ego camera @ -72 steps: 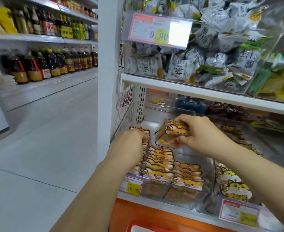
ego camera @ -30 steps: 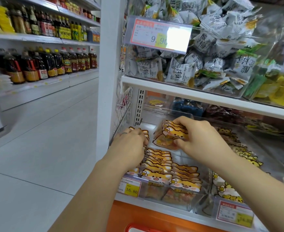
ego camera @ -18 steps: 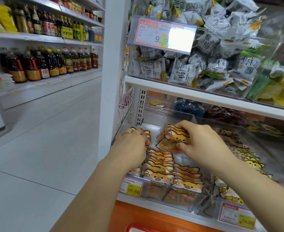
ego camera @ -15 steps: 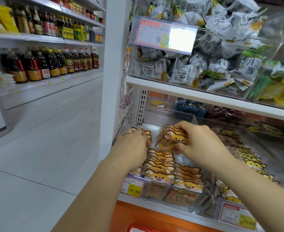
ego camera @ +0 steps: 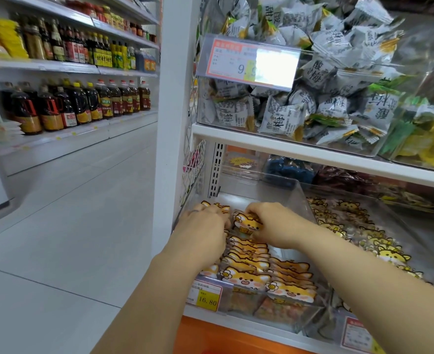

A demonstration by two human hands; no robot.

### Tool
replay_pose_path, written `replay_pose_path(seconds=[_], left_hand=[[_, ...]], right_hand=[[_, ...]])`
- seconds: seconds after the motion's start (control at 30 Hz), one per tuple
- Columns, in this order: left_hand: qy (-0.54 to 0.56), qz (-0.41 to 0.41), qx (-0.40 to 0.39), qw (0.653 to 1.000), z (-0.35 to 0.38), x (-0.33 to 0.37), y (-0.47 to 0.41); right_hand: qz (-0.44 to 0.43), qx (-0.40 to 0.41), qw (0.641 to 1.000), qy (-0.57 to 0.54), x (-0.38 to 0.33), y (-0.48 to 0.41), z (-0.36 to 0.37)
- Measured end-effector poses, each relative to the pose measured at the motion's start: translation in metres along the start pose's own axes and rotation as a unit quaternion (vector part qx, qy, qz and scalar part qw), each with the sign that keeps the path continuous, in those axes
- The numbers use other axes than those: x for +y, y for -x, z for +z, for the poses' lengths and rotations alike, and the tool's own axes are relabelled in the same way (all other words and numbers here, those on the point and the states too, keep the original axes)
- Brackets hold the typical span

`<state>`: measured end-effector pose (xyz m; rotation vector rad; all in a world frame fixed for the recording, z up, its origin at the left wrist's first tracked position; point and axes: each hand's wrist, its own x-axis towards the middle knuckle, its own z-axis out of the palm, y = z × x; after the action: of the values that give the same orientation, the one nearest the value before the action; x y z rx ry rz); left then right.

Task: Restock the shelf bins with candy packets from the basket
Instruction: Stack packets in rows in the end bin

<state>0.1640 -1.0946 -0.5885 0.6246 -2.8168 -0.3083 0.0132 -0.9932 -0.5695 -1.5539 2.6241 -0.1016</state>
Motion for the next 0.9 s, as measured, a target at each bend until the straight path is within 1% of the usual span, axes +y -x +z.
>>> replay_pose_path(seconds=[0.07, 0.2, 0.3, 0.4, 0.5, 0.67, 0.77, 0.83, 0.9], left_hand=[[-0.001, -0.003, 0.001, 1.0, 0.0, 0.0, 0.0], [0.009, -0.013, 0.004, 1.0, 0.0, 0.001, 0.0], [0.035, -0.018, 0.005, 0.999, -0.002, 0.002, 0.001], [0.057, -0.016, 0.015, 0.998, -0.005, 0.003, 0.004], [0.047, 0.004, 0.009, 0.999, -0.004, 0.005, 0.003], [0.036, 0.022, -0.041, 0.998, 0.001, 0.006, 0.0], [0.022, 0.012, -0.053, 0.998, 0.001, 0.003, 0.0], [0.014, 0.001, -0.061, 0.998, 0.001, 0.001, 0.001], [0.015, -0.002, -0.063, 0.998, 0.001, 0.001, 0.002]], right_hand=[[-0.014, -0.041, 0.999, 0.004, 0.002, -0.01, 0.003], [-0.017, -0.081, 0.997, -0.009, 0.009, -0.022, 0.008], [-0.009, -0.103, 0.993, -0.057, 0.011, -0.019, 0.006], [-0.005, -0.118, 0.983, -0.14, 0.017, -0.011, 0.002], [0.014, -0.139, 0.961, -0.239, 0.023, -0.005, -0.001], [0.03, -0.16, 0.936, -0.312, 0.028, 0.0, -0.003], [0.096, -0.172, 0.9, -0.39, 0.035, -0.003, -0.001], [0.15, -0.16, 0.875, -0.432, 0.037, -0.007, 0.004], [0.185, -0.149, 0.856, -0.459, 0.037, -0.011, 0.011]])
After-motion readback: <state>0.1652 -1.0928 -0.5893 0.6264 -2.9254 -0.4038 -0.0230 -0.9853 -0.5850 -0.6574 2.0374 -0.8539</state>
